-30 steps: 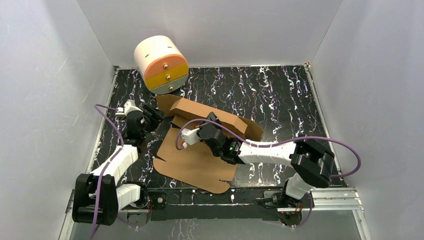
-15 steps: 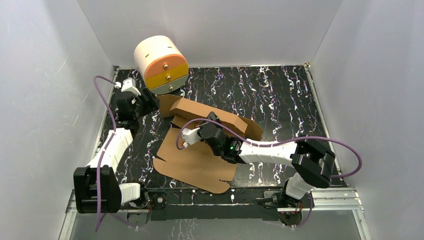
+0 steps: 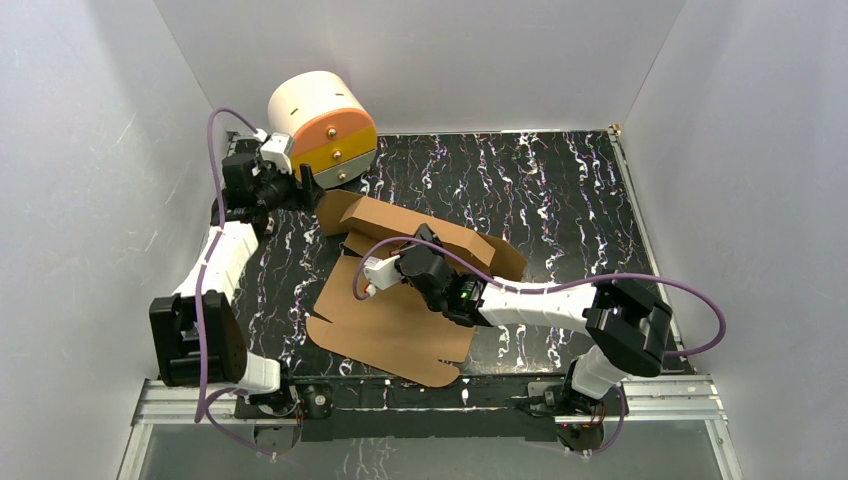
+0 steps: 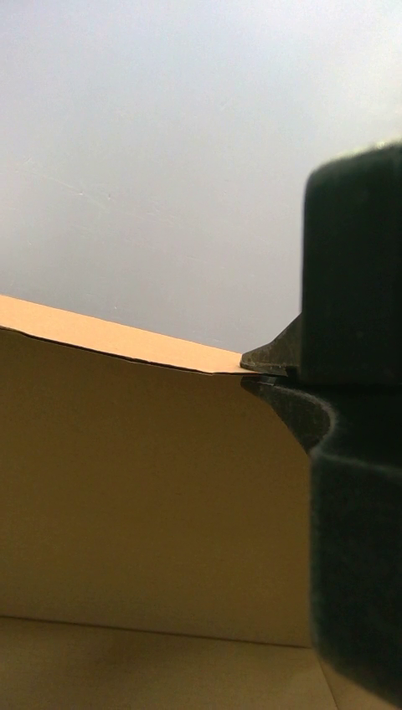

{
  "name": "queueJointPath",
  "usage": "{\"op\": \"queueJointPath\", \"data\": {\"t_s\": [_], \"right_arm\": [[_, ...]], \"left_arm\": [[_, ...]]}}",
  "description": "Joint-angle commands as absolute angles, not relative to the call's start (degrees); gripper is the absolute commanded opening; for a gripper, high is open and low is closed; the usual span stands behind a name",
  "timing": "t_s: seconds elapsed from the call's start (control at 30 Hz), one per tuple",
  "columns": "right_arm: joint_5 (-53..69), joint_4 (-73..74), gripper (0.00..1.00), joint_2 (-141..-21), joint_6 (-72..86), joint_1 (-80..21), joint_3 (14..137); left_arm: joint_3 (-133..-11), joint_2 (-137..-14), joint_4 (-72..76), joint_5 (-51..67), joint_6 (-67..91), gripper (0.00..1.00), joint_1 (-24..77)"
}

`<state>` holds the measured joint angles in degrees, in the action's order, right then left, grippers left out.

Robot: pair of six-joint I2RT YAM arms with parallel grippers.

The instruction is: Fold the paper box

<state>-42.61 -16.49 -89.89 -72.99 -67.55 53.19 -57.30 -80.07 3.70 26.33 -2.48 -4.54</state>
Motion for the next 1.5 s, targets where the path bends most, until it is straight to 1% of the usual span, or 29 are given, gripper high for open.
{"op": "queueJointPath", "data": {"t_s": [0.0, 0.17, 0.2, 0.27, 0.33, 0.43, 0.53, 0.63, 0.77, 1.07, 1.3, 1.47], "right_arm": [[-37.0, -6.7, 0.00, -91.6, -69.3, -67.7, 52.5], [-37.2, -6.6, 0.00, -91.7, -69.2, -67.7, 52.5], [-37.2, -6.6, 0.00, -91.8, -69.2, -67.7, 52.6], [-37.3, -6.7, 0.00, -91.8, -69.2, -67.7, 52.6], [-37.4, -6.7, 0.00, -91.9, -69.3, -67.7, 52.7], [-37.7, -7.0, 0.00, -92.0, -69.5, -67.7, 52.9], [-38.3, -8.0, 0.00, -92.2, -70.2, -67.7, 52.9], [-39.0, -9.0, 0.00, -92.7, -71.0, -67.5, 53.0], [-39.6, -10.5, 0.00, -92.8, -71.5, -66.8, 52.9], [-40.2, -12.4, 0.00, -93.4, -71.9, -64.7, 53.0], [-38.8, -12.5, 0.00, -93.9, -71.8, -64.4, 53.8], [-36.3, -8.2, 0.00, -93.4, -70.0, -64.4, 55.6]], "left_arm": [[-61.3, -82.4, -2.3, 37.6, -8.8, 0.67, -4.7], [-62.5, -85.3, -3.9, 39.5, -9.4, 0.61, -4.7], [-62.8, -85.6, -4.2, 39.8, -9.4, 0.58, -4.7], [-62.6, -85.6, -4.4, 41.1, -9.5, 0.48, -4.7], [-62.3, -85.1, -4.5, 41.6, -9.4, 0.34, -4.7], [-61.7, -83.7, -5.0, 41.4, -9.2, 0.20, -4.7], [-61.2, -82.0, -6.0, 41.3, -9.2, 0.10, -4.6], [-60.5, -79.7, -6.4, 41.1, -8.3, 0.03, -4.3], [-58.8, -76.1, -6.5, 40.6, -4.9, 0.01, -4.0], [-52.9, -69.9, -6.8, 41.3, 4.2, 0.01, -3.4], [-48.4, -67.0, -6.6, 42.9, 10.6, 0.08, -2.3], [-46.2, -66.3, -6.6, 40.5, 13.6, 0.11, -2.0]]}}
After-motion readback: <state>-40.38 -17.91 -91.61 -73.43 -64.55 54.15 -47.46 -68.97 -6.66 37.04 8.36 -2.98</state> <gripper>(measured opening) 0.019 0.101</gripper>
